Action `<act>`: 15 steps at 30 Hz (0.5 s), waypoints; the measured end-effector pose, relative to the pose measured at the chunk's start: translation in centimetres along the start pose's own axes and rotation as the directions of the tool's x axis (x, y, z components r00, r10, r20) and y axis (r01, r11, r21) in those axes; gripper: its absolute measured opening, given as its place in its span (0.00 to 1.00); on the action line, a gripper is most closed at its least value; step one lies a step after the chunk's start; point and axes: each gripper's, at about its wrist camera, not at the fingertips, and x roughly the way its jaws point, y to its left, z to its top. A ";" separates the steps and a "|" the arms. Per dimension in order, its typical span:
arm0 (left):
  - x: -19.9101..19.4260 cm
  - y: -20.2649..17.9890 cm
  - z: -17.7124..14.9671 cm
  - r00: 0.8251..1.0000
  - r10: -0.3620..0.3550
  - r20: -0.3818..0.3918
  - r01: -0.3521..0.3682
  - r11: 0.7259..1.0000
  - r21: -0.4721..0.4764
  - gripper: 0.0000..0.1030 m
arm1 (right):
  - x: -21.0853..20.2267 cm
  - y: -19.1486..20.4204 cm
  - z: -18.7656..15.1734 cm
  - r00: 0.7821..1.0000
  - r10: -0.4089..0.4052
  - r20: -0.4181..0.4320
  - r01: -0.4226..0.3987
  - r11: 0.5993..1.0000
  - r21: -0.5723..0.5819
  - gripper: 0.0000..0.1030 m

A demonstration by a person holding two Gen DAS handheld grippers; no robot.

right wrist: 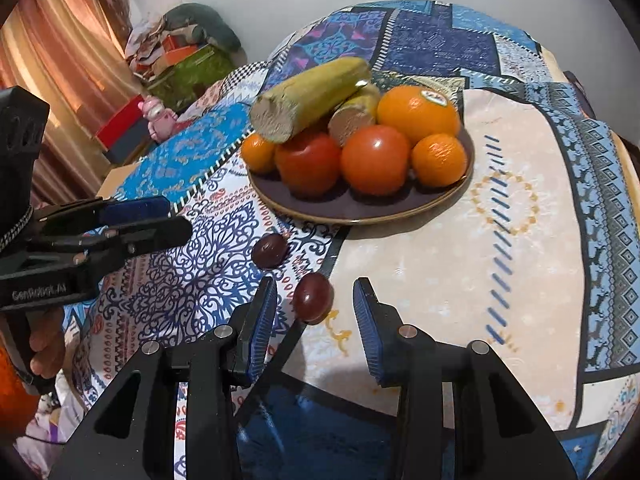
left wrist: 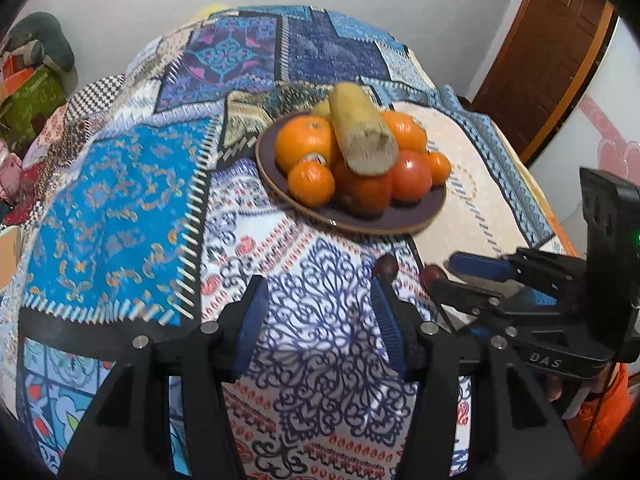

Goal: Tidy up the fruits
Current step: 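Grasp a dark red plum with the right tool while the left tool grasps another plum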

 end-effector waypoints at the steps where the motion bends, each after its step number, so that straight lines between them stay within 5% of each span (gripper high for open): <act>1: 0.3 -0.2 -0.2 1.000 0.000 -0.010 0.000 1.000 0.009 0.51 | 0.2 0.1 0.1 1.000 0.001 -0.004 -0.001 1.000 -0.005 0.35; 8: 1.6 -1.7 0.0 0.999 -0.028 -0.035 0.029 0.999 0.042 0.44 | 0.8 1.0 -0.2 0.999 -0.033 -0.007 0.032 0.998 -0.056 0.18; 15: 3.3 -4.2 0.9 0.998 -0.026 -0.057 0.033 0.992 0.123 0.40 | -0.6 0.3 -0.6 0.998 -0.049 0.034 0.051 0.997 -0.050 0.18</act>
